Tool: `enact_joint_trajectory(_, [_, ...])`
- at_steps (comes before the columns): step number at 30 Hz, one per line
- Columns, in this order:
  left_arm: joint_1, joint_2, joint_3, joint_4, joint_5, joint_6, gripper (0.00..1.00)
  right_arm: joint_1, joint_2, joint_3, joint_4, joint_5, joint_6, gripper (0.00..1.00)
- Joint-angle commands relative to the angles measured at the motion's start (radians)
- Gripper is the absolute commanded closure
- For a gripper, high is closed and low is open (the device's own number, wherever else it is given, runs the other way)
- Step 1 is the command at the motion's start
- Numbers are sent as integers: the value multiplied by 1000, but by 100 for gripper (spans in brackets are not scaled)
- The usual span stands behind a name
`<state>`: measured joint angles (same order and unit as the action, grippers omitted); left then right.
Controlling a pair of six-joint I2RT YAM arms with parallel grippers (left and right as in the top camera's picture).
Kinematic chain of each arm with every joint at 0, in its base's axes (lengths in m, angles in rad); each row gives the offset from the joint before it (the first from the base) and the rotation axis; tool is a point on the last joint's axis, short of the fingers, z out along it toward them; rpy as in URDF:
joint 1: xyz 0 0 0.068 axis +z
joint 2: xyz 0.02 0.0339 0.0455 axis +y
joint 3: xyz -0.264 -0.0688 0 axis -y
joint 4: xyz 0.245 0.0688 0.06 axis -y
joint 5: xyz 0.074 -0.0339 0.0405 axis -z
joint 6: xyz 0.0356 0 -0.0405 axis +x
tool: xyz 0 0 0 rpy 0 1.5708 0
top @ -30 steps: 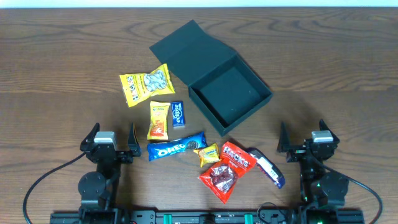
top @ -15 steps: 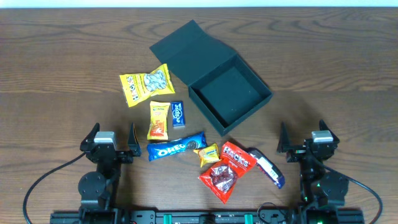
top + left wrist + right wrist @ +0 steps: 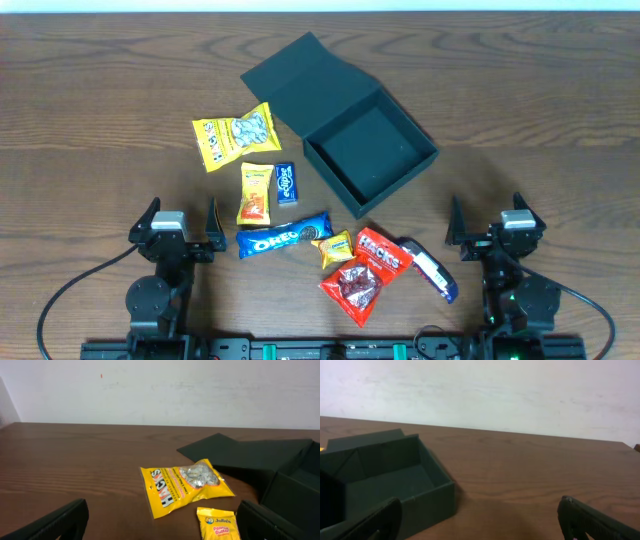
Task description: Pack container
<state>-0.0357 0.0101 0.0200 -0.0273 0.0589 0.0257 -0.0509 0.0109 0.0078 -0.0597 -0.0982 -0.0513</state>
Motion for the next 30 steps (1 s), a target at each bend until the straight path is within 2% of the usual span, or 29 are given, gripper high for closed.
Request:
enact_joint_trajectory(1, [-2,-6,-16,-47,-17,-4,5,6,-6,-2,-4,-13,13,1])
enact_joint_trajectory(7, [-2,-6,-16,-47,-17,-4,5,6,-6,11,23,4,34,1])
enact_joint_trajectory(12, [-2,-6,-16,-47,-17,-4,4,6,-6,148,-185,5,58,1])
enact_joint_trajectory(14, [-2,-6,-16,-47,-17,-4,5,6,2,256,-292,5,58,1])
enact_joint_trajectory(17, [-2,-6,-16,-47,-17,-4,5,6,23,361,-364,5,58,1])
enact_joint_trajectory(25, [-2,-6,-16,-47,-17,-4,4,6,235,684,-651,-50,58,1])
enact_joint_trajectory(30, [-2,-6,-16,-47,-17,-4,5,6,451,875,-826,-156,58,1])
